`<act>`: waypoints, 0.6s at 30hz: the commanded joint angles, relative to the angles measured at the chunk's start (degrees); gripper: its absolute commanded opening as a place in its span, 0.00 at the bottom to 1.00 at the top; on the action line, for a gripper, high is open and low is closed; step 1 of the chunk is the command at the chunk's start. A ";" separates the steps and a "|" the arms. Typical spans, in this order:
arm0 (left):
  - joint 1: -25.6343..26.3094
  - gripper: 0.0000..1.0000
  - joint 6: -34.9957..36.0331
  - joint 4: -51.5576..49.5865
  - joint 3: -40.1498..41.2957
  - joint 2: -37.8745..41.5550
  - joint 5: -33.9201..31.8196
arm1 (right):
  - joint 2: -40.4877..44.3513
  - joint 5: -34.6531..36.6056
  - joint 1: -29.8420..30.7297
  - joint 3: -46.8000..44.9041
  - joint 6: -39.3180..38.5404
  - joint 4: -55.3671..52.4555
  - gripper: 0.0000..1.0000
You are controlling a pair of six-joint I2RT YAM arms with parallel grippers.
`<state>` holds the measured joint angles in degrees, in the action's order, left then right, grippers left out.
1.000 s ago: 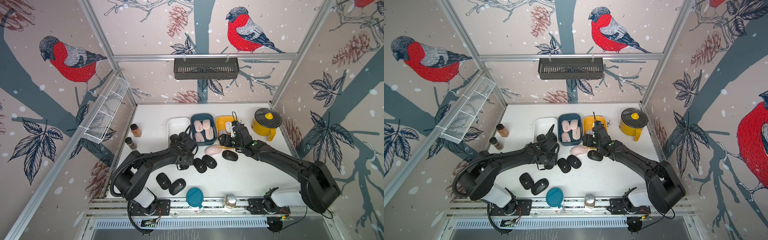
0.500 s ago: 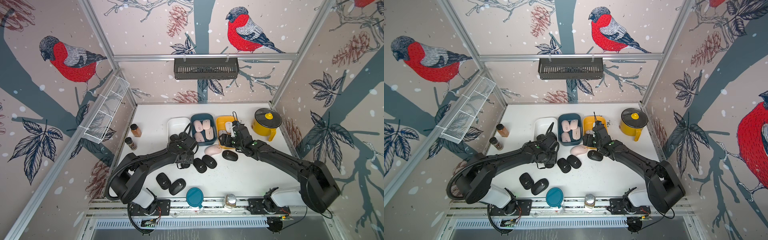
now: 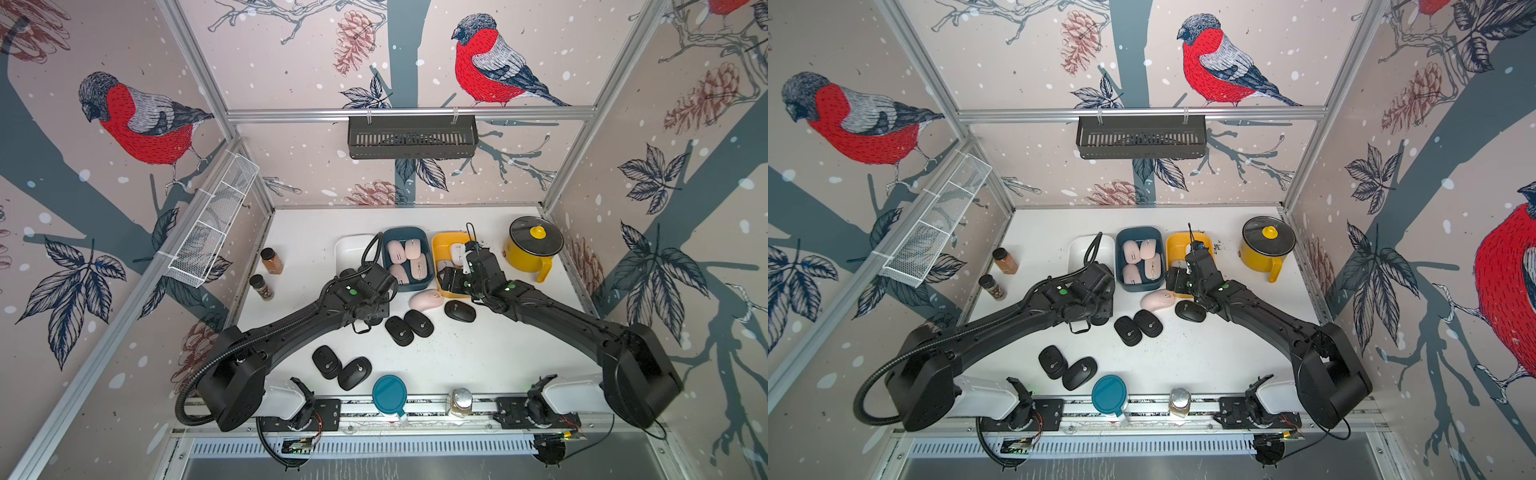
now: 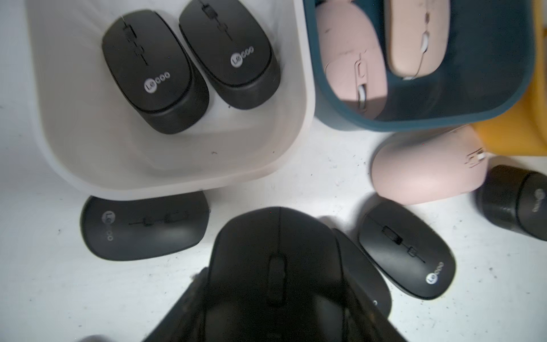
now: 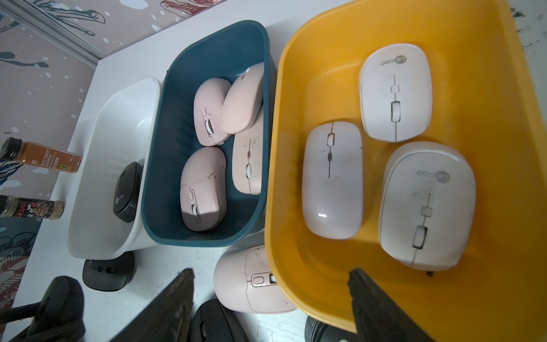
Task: Place the mice by color into the storage box
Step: Pick up the mouse from the center of the board.
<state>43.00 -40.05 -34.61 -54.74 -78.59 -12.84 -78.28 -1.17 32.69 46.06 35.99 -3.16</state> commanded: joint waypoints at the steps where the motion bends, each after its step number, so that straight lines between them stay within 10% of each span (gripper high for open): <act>1: -0.46 0.55 -0.04 -2.89 -2.07 1.06 -3.13 | 0.50 -0.24 0.10 0.61 0.43 -0.33 0.82; 18: -8.46 0.57 9.88 5.96 -12.76 -3.06 -6.72 | 1.91 1.07 -0.25 2.29 -0.43 -2.17 0.82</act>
<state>35.73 -32.53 -31.99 -66.13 -80.51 -18.46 -76.62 -1.08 32.56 47.70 35.94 -4.67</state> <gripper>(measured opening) 0.615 0.824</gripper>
